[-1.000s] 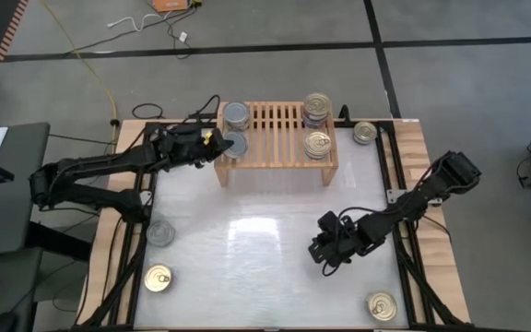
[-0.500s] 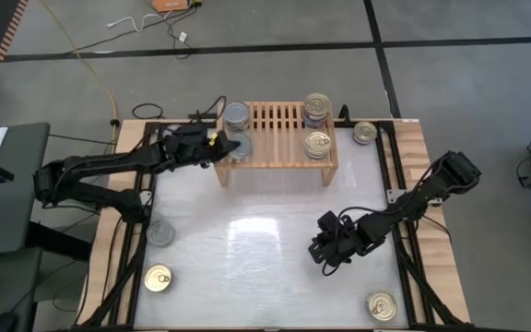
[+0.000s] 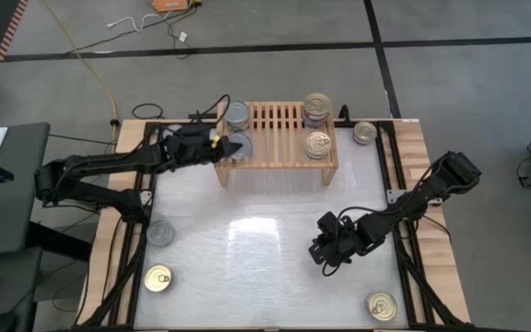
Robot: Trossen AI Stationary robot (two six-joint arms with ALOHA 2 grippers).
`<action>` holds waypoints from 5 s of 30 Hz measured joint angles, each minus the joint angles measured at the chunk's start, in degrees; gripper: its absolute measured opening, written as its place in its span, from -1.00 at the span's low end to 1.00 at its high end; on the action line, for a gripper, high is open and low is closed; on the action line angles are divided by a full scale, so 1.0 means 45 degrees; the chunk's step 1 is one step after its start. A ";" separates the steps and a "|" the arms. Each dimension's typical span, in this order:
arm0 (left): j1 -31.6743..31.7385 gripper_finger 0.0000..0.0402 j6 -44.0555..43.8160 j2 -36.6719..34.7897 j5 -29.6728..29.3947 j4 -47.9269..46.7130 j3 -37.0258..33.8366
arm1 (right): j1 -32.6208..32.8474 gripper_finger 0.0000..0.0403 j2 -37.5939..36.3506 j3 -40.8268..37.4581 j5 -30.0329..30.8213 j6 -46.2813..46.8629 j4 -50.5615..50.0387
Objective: Stack canned seafood by type on shelf
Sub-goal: Put the green tuna can on the shelf, then stack the green tuna can on top of the other green tuna can on the shelf
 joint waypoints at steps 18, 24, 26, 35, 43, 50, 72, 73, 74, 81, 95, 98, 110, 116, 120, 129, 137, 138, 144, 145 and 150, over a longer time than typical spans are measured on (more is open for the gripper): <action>-0.0247 0.23 0.0118 -0.0231 -0.0695 0.0048 -0.0028 | -0.0039 -0.39 -0.0003 0.0000 0.0005 -0.0161 0.0038; -0.0361 0.23 0.0150 -0.0325 -0.0733 -0.0557 -0.0034 | -0.0034 -0.39 -0.0003 0.0005 0.0002 -0.0109 0.0073; -0.0384 0.23 0.0400 -0.0345 -0.0576 -0.0364 0.0002 | -0.0034 -0.39 -0.0003 0.0005 0.0005 -0.0109 0.0111; -0.0419 0.23 -0.0044 -0.0804 -0.0196 -0.1003 -0.0005 | -0.0029 -0.39 -0.0003 0.0005 0.0003 -0.0070 0.0297; -0.0486 0.23 -0.0055 -0.1200 -0.0956 -0.2011 -0.0005 | -0.0029 -0.39 -0.0003 0.0005 0.0005 -0.0065 0.0359; -0.0357 0.23 0.0076 -0.1193 -0.1061 -0.1991 0.0000 | -0.0053 -0.39 -0.0003 0.0005 0.0005 0.0129 0.0358; -0.0816 0.23 0.0379 -0.2144 -0.1137 -0.2961 0.0019 | -0.0404 -0.39 -0.0003 0.0005 0.0019 0.0406 0.0762; -0.0988 0.23 0.0299 -0.2024 -0.1128 -0.2981 0.0019 | -0.0483 -0.39 -0.0003 0.0005 0.0028 0.0406 0.0767; -0.1174 0.23 0.0234 -0.1878 -0.1128 -0.3017 0.0019 | -0.0548 -0.39 -0.0003 0.0005 0.0029 0.0406 0.0767; -0.1635 0.23 0.0182 -0.0961 -0.1195 -0.2610 0.0015 | -0.0709 -0.39 -0.0003 0.0005 0.0047 0.0372 0.0821; -0.1540 0.23 0.0525 -0.0729 -0.2232 -0.2023 0.0005 | -0.0879 -0.39 -0.0003 0.0005 0.0107 0.0372 0.0816; -0.1537 0.23 0.0571 -0.0730 -0.2451 -0.2017 0.0005 | -0.0879 -0.39 -0.0003 0.0005 0.0107 0.0372 0.0816; -0.2336 0.23 0.2186 -0.2325 -0.2578 -0.1977 0.0000 | -0.0564 -0.39 -0.0200 0.0005 -0.0987 0.0168 -0.1388; -0.5045 0.23 0.2763 -0.2079 -0.4392 -0.1383 0.0005 | -0.0066 -0.39 -0.1000 0.0005 -0.1015 0.1225 -0.4060; -0.7359 0.23 0.2506 -0.0838 -0.6877 -0.0618 0.0005 | 0.0263 -0.39 -0.1779 -0.0081 -0.1010 0.1032 -0.5394; -1.0426 0.23 0.1193 0.2878 -1.1133 -0.1093 0.2102 | 0.0335 -0.39 -0.4063 -0.1714 -0.1400 -0.0532 -0.4948; -1.0499 0.23 -0.4081 0.4194 -0.7604 -1.0294 0.5823 | 0.0306 -0.39 -0.5457 -0.2481 -0.1363 -0.2281 -0.4639; -1.0499 0.23 -0.4816 0.4231 -0.7044 -1.1063 0.5919 | 0.0300 -0.39 -0.5512 -0.2564 -0.1349 -0.2399 -0.4581; -1.0494 0.23 -0.8590 0.4246 -0.4422 -1.3384 0.5930 | 0.0296 -0.39 -0.5404 -0.2686 -0.1239 -0.2665 -0.4244; -1.0494 0.23 -0.8900 0.4250 -0.4110 -1.3529 0.5926 | 0.0305 -0.39 -0.5404 -0.2686 -0.1247 -0.2875 -0.4111; -1.0490 0.23 -0.9691 0.4245 -0.3202 -1.3862 0.5926 | 0.0311 -0.39 -0.5414 -0.2686 -0.1278 -0.3618 -0.3837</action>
